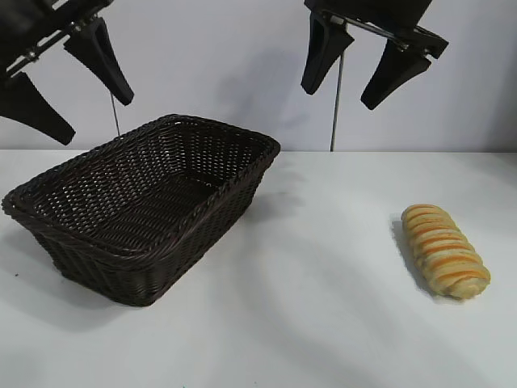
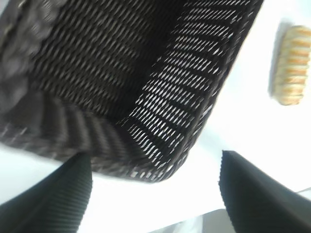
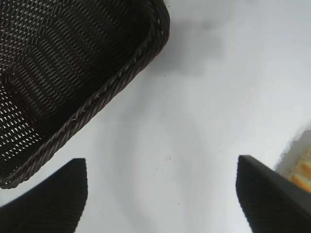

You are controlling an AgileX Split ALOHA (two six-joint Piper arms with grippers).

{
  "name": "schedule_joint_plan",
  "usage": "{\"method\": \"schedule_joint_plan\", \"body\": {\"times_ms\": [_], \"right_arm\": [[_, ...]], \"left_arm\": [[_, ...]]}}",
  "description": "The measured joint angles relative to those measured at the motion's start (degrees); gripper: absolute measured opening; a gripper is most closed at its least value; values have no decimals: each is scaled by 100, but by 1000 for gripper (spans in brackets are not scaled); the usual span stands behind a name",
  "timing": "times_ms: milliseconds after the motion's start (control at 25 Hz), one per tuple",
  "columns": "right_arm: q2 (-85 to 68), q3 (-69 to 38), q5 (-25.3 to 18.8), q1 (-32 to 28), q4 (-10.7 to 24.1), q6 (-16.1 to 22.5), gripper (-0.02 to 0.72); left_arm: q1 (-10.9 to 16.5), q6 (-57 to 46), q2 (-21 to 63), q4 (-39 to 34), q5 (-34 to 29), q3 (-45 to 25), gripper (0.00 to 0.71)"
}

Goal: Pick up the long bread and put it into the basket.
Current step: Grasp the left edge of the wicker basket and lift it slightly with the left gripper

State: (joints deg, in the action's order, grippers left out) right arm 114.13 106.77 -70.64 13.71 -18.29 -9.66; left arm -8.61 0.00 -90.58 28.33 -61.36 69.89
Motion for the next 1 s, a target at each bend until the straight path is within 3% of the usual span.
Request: {"method": "schedule_joint_plan", "body": {"times_ms": [240, 680, 1000], "right_arm": [[0, 0, 0, 0, 0, 0, 601], [0, 0, 0, 0, 0, 0, 601], [0, 0, 0, 0, 0, 0, 601]], "left_arm": [[0, -980, 432, -59, 598, -754, 532], [0, -3351, 440, -54, 2130, -1910, 532], [0, -3730, 440, -44, 2529, -2060, 532]]}}
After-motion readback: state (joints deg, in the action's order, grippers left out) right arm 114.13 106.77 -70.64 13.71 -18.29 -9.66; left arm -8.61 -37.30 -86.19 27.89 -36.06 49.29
